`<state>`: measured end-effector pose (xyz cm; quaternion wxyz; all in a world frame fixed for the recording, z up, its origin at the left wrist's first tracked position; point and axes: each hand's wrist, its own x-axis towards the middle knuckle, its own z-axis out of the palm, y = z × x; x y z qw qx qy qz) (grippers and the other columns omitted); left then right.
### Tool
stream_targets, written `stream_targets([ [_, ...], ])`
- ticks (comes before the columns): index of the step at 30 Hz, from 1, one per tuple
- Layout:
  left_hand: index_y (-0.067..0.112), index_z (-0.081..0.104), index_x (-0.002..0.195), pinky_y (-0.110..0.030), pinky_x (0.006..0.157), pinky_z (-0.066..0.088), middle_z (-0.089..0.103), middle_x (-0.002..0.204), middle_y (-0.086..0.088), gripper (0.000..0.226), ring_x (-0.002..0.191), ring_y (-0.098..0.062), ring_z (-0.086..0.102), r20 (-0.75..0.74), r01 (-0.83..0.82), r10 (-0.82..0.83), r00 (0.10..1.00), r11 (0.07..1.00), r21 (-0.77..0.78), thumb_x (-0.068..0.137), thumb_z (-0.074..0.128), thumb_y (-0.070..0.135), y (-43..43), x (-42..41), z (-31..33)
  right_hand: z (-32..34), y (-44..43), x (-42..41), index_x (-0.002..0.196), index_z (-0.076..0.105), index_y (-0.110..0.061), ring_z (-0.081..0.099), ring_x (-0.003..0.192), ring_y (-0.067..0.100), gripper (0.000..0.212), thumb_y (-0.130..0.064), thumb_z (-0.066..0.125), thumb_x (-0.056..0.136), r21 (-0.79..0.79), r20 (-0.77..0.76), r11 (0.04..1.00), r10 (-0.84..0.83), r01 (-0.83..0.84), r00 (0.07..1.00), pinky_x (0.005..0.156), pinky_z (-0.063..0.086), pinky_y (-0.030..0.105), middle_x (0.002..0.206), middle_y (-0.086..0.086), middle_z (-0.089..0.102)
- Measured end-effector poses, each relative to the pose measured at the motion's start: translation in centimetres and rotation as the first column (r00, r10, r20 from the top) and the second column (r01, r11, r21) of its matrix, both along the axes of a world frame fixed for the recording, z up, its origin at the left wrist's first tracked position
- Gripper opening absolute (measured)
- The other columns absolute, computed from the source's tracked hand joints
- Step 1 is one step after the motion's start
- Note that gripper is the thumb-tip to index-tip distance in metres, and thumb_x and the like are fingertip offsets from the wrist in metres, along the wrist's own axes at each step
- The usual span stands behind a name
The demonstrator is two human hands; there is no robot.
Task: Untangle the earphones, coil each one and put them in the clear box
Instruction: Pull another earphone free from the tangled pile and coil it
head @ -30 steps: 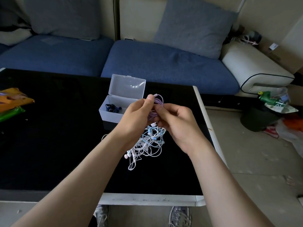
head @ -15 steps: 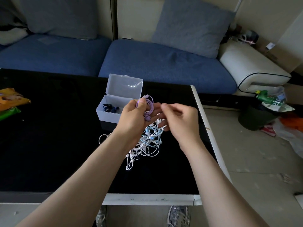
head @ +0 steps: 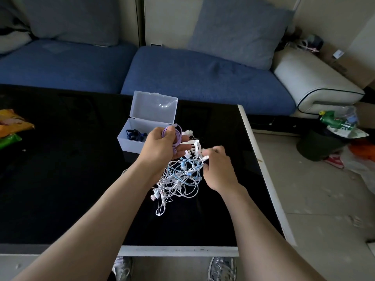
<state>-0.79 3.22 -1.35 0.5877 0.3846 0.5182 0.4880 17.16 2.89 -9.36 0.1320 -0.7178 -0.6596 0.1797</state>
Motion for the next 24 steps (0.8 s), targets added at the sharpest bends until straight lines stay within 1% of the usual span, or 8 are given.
stream_targets([
  [3,-0.002,0.055,0.132,-0.022,0.061,0.059,0.077,0.108,-0.014,0.037,0.073,-0.015,0.077,-0.029,-0.014,0.014,0.999,1.000,0.007,0.115,0.038,0.027,0.6,-0.3,-0.3,0.2,0.6,0.3,0.129,0.057,-0.018,0.058,0.108,0.022,0.035,-0.001,0.064,0.099,0.009,-0.121,0.991,-0.129,0.131,0.984,0.089,0.050,0.033,0.129,0.009,0.055],
  [8,-0.002,0.055,0.134,-0.022,0.060,0.060,0.077,0.108,-0.014,0.038,0.070,-0.013,0.075,-0.052,-0.002,0.003,0.999,1.000,0.018,0.116,0.036,0.025,0.7,-0.5,-0.1,1.7,0.1,1.0,0.144,0.049,-0.012,0.060,0.103,0.023,0.054,0.000,0.069,0.095,-0.185,-0.154,0.972,-0.171,0.142,0.973,0.082,0.051,0.032,0.132,0.015,0.054],
  [11,0.001,0.057,0.132,-0.022,0.063,0.061,0.078,0.105,-0.010,0.036,0.071,-0.012,0.075,-0.067,0.022,-0.020,0.998,0.999,0.030,0.116,0.036,0.026,0.4,-0.5,0.2,3.6,0.0,1.3,0.098,0.064,-0.006,0.061,0.075,0.024,0.014,0.003,0.054,0.091,-0.231,-0.153,0.952,-0.241,0.202,0.959,0.054,0.049,0.025,0.094,0.012,0.060],
  [14,0.006,0.059,0.121,-0.028,0.071,0.063,0.078,0.100,-0.007,0.032,0.070,-0.011,0.075,-0.084,0.043,-0.039,0.996,0.998,0.041,0.116,0.036,0.026,0.0,-0.3,0.7,5.4,-0.2,1.2,0.064,0.044,-0.013,0.039,0.052,0.017,0.031,-0.005,0.051,0.093,-0.163,-0.291,0.950,-0.305,0.267,0.907,0.038,0.027,0.019,0.065,0.003,0.046],
  [17,0.012,0.060,0.110,-0.035,0.080,0.064,0.077,0.101,-0.008,0.029,0.074,-0.013,0.076,-0.094,0.048,-0.043,0.995,0.998,0.049,0.116,0.036,0.027,-0.5,-0.1,0.8,7.2,-0.7,1.2,0.062,0.058,-0.014,0.044,0.048,0.012,0.033,-0.024,0.062,0.093,-0.034,-0.473,0.938,-0.319,0.344,0.821,0.040,0.031,0.016,0.057,-0.004,0.052],
  [19,0.012,0.059,0.110,-0.035,0.080,0.064,0.078,0.102,-0.009,0.028,0.076,-0.014,0.077,-0.098,0.037,-0.033,0.995,0.998,0.047,0.116,0.036,0.027,-0.8,0.0,0.8,8.0,-0.9,0.8,0.072,0.074,-0.018,0.061,0.063,0.006,0.023,-0.029,0.067,0.091,-0.008,-0.550,0.939,-0.292,0.345,0.783,0.053,0.041,0.012,0.067,-0.011,0.067],
  [21,0.011,0.059,0.116,-0.031,0.076,0.063,0.078,0.102,-0.009,0.029,0.077,-0.014,0.077,-0.093,0.015,-0.011,0.996,0.999,0.047,0.116,0.036,0.027,-0.9,0.0,0.7,8.2,-0.8,0.4,0.102,0.079,-0.031,0.072,0.091,0.009,0.016,-0.035,0.074,0.087,-0.001,-0.661,0.943,-0.251,0.333,0.708,0.077,0.056,0.022,0.095,-0.008,0.077],
  [24,0.010,0.060,0.122,-0.026,0.074,0.063,0.079,0.104,-0.007,0.029,0.080,-0.013,0.078,-0.078,-0.012,0.016,0.997,0.999,0.052,0.116,0.036,0.026,-0.9,0.1,0.7,8.9,-0.9,-0.4,0.113,0.066,-0.038,0.074,0.105,0.021,0.044,-0.051,0.083,0.075,0.030,-0.782,0.971,-0.126,0.239,0.610,0.096,0.062,0.046,0.116,0.003,0.072],
])
